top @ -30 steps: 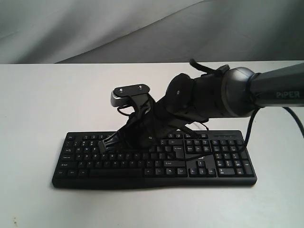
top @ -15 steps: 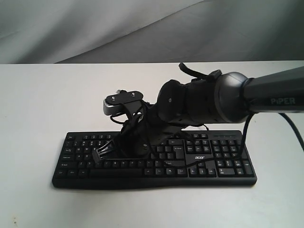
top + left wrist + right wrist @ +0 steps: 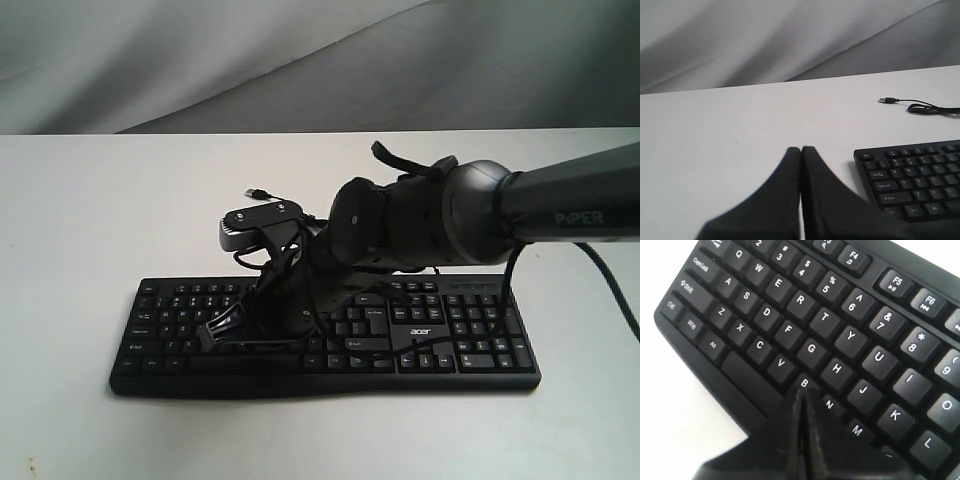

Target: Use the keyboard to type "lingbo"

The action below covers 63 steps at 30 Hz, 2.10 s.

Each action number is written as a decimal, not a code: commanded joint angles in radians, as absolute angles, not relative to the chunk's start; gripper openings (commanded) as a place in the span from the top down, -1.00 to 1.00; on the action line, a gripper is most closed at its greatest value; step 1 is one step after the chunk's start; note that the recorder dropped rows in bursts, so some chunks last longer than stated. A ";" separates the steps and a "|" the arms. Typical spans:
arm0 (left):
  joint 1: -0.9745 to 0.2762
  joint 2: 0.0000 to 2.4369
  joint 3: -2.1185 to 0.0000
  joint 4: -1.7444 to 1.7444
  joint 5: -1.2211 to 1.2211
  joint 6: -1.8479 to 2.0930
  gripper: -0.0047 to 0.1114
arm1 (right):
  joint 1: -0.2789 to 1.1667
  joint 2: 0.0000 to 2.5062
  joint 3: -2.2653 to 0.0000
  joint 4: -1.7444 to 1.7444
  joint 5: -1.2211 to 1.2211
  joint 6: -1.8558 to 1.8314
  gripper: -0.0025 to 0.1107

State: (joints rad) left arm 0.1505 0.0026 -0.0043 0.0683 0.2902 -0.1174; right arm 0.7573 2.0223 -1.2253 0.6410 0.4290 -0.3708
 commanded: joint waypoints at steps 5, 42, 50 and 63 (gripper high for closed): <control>0.152 0.000 0.000 0.060 0.286 -0.121 0.91 | 0.759 2.049 -1.222 0.637 0.414 -0.377 0.96; 0.152 0.000 0.000 0.060 0.286 -0.121 0.91 | 0.759 2.008 -1.225 0.690 0.341 -0.444 0.96; 0.152 0.000 0.000 0.060 0.286 -0.121 0.91 | 0.759 2.066 -1.327 0.745 0.412 -0.497 0.96; 0.152 0.000 0.000 0.060 0.286 -0.121 0.91 | 0.759 2.110 -1.329 0.780 0.387 -0.522 0.96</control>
